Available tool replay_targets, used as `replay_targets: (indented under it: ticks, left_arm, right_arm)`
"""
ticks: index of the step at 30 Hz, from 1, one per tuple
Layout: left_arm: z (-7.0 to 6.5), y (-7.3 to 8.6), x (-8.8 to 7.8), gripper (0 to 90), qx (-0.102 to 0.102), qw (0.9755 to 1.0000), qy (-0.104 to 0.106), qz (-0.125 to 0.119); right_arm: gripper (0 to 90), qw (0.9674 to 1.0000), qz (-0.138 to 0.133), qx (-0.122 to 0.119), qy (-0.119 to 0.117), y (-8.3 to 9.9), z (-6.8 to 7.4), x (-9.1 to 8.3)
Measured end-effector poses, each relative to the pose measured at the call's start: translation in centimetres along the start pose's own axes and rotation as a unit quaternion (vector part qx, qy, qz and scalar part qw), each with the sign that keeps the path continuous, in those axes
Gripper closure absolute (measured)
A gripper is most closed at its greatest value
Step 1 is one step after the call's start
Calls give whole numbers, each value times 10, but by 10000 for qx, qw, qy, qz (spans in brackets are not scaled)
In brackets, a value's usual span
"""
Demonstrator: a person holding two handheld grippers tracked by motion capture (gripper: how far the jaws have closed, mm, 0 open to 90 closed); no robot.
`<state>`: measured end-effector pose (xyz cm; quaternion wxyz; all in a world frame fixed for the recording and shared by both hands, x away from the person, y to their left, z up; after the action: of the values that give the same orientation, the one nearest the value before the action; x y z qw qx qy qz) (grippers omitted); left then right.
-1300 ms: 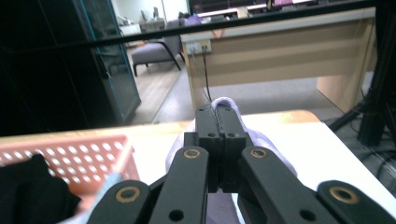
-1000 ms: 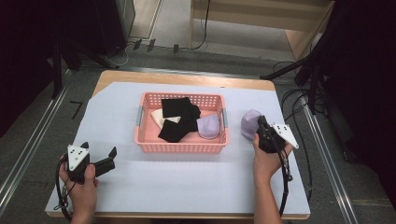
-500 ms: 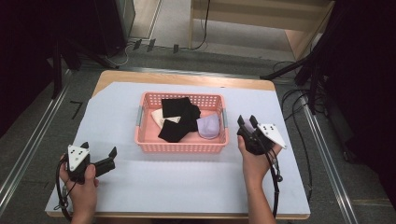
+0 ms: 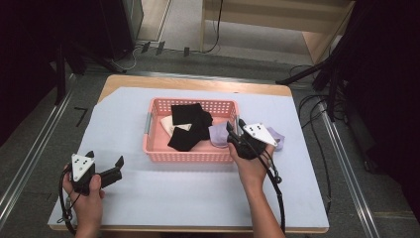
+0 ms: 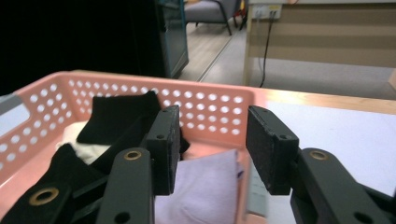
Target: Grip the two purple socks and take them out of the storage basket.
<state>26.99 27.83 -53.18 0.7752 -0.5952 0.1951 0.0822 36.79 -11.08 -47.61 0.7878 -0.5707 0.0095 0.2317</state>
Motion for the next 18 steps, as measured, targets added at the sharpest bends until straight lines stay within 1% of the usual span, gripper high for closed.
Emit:
replay_targets:
  ticks: [2,3,4,5,6,7,8,9,10,11,12,13,14,15,16,17,18]
  left_arm:
    - [0,0,0,35,4,10000,3,0]
    - [0,0,0,35,-6,10000,3,0]
    - [0,0,0,35,-6,10000,3,0]
    - [0,0,0,35,-5,10000,3,0]
    - [0,0,0,35,-6,10000,4,0]
    - [0,0,0,35,1,10000,5,1]
    - [0,0,0,35,-7,10000,5,0]
    - [0,0,0,35,2,10000,10,9]
    - [0,0,0,35,-1,10000,10,0]
    - [0,0,0,35,-1,10000,10,2]
    - [0,0,0,35,0,10000,14,0]
    - [0,0,0,35,0,10000,14,0]
    - [0,0,0,35,-2,10000,11,3]
    - [0,0,0,35,-3,10000,10,4]
    - [0,0,0,35,-3,10000,10,4]
    - [0,0,0,35,-3,10000,13,2]
    - [0,0,0,35,-9,10000,8,-3]
  right_arm:
    - [557,9998,194,-77,9,2,4,5]
    - [566,9992,353,-170,56,4,7,9]
    - [566,9992,353,-170,56,4,7,9]
    - [570,9987,468,-166,104,5,8,11]
    - [575,9972,710,-163,143,7,9,16]
    - [575,9972,710,-163,143,7,9,16]
    - [582,9963,825,-191,171,8,9,19]
    - [597,9942,1008,-263,254,9,10,23]
    - [597,9942,1008,-263,254,9,10,23]
    - [609,9926,1147,-252,295,10,11,27]
    - [610,9916,1230,-254,315,10,11,29]
    - [610,9916,1230,-254,315,10,11,29]
    - [616,9901,1332,-243,370,10,11,33]
    - [617,9877,1488,-239,420,11,12,37]
    - [617,9877,1488,-239,420,11,12,37]
    - [620,9861,1587,-226,433,11,12,39]
    - [624,9838,1717,-214,474,13,13,42]
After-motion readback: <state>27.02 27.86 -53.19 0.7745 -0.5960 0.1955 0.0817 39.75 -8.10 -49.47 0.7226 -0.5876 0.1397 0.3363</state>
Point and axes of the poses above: each handheld gripper's, and its own axes: x roughly forward along the jaws, y roughly out of its underside, z roughly to its left, the point moved 7 cm from there along x, roughly forward along the jaws, and after that the axes turned 15 degrees about x, right-handed, at the moved point
